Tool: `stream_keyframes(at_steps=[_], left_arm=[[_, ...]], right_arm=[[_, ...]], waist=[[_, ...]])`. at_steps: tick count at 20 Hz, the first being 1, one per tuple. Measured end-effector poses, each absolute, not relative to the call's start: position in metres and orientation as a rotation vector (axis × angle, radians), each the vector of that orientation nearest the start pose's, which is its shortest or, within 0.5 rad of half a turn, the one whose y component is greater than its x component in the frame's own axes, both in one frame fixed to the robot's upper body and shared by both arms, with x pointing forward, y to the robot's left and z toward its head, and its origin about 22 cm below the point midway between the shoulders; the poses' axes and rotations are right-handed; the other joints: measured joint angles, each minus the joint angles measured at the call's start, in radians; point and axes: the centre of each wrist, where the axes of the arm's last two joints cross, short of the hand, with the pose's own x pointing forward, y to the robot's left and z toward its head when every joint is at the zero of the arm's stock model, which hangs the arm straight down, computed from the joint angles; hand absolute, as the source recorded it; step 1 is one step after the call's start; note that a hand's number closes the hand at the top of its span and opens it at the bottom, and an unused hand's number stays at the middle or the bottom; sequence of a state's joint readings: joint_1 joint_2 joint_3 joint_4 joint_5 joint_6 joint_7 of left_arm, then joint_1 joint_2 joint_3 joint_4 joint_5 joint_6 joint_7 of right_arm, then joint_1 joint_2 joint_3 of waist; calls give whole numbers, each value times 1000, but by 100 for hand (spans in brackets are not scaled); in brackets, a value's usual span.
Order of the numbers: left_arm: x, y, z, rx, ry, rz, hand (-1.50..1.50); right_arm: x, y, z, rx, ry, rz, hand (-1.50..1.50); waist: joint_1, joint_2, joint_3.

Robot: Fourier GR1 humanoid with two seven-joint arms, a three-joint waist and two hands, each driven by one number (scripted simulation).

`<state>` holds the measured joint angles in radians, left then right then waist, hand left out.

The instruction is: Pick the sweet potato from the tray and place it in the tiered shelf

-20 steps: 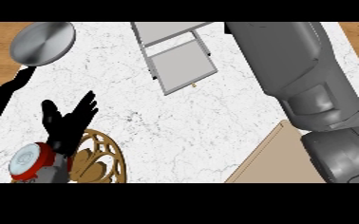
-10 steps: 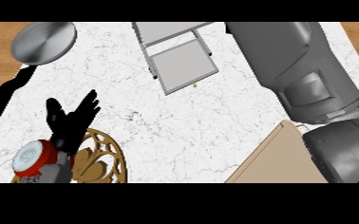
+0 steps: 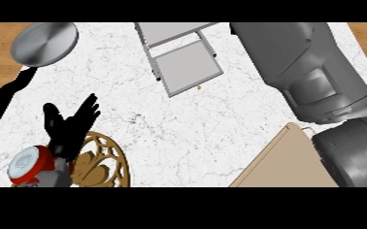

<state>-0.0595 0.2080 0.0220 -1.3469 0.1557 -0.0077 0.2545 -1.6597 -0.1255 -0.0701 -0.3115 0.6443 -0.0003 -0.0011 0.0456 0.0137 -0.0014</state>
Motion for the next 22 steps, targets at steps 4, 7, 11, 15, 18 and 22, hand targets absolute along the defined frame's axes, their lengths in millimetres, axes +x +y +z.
stream_keyframes(at_steps=[4,7,11,15,18,22], left_arm=[[256,291,-24,57,-1157,-11,0],[258,290,-24,53,-1158,-8,0],[261,288,-27,56,-1159,-12,0],[259,291,-26,56,-1161,-14,0],[258,289,-26,52,-1159,-18,0],[258,290,-25,56,-1165,-11,0]], right_arm=[[461,-53,313,-492,-1851,852,-150],[464,-59,312,-439,-1848,741,-150],[465,-63,315,-317,-1855,605,-150],[467,-73,320,-199,-1848,470,-150],[467,-79,329,-137,-1838,359,-150],[471,-104,337,-159,-1858,217,-150]], waist=[[-1,1,0],[0,1,0],[1,3,1],[4,3,1],[7,3,1],[3,3,1]])
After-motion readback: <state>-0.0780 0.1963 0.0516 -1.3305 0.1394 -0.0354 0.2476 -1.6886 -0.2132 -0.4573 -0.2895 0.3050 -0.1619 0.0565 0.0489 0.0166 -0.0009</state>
